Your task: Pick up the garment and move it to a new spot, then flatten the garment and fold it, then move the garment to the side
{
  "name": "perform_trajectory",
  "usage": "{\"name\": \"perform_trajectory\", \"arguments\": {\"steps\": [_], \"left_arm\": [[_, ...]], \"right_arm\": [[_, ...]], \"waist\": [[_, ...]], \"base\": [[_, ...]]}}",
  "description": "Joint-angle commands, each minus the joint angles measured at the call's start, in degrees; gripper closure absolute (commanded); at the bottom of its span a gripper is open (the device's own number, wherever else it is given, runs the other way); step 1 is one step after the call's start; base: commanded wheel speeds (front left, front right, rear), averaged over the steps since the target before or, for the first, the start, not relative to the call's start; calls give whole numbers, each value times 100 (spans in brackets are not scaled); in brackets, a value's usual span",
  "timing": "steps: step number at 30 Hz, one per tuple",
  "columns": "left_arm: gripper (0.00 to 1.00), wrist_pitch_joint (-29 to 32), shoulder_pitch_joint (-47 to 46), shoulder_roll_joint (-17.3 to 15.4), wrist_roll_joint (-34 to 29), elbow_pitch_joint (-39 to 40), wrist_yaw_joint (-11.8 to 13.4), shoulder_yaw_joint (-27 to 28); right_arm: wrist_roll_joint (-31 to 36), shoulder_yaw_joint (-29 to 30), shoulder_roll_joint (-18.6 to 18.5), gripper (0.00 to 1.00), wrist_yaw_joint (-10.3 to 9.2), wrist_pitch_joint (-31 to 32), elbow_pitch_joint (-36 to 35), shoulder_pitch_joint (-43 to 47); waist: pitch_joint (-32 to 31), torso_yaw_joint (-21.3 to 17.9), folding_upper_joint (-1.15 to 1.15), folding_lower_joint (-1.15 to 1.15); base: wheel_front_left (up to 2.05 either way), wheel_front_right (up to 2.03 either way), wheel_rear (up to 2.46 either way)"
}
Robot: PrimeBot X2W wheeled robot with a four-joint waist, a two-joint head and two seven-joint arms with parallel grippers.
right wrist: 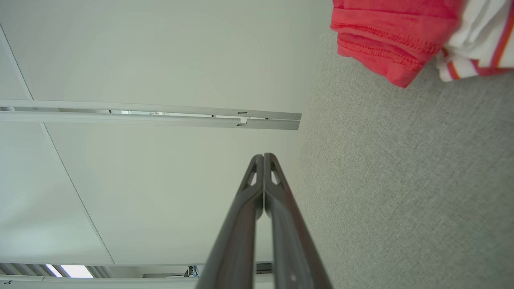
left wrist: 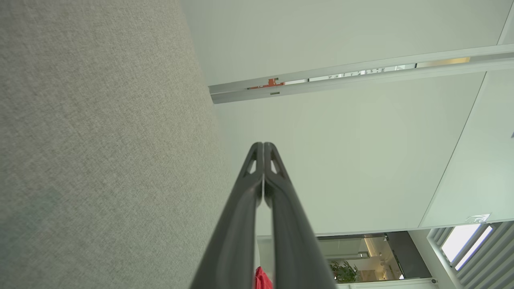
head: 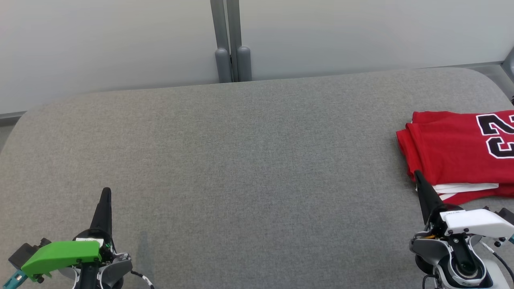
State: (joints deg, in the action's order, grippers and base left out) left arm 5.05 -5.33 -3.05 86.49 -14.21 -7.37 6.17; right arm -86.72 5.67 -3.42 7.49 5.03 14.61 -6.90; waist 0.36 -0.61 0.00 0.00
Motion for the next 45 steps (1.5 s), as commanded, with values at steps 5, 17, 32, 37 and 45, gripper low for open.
{"name": "perform_trajectory", "arguments": {"steps": [5,17,32,37,45], "left_arm": [[100,83,-104,4,280,25,-20,38],[100,171,-124,21,592,20,-22,48],[100,170,-123,20,593,21,-22,47],[100,170,-123,19,593,20,-22,47],[100,169,-122,19,594,21,-22,46]], "right_arm": [[-263,51,21,100,1,82,-56,71],[-584,102,57,100,0,172,-78,98],[-585,100,57,100,0,171,-76,96],[-585,100,57,100,0,171,-76,95],[-586,100,57,100,0,171,-76,95]], "waist": [[-7,22,0,0],[-18,61,0,0],[-18,61,0,0],[-18,61,0,0],[-18,61,0,0]], "base": [[0,0,0],[0,0,0],[0,0,0],[0,0,0],[0,0,0]]}}
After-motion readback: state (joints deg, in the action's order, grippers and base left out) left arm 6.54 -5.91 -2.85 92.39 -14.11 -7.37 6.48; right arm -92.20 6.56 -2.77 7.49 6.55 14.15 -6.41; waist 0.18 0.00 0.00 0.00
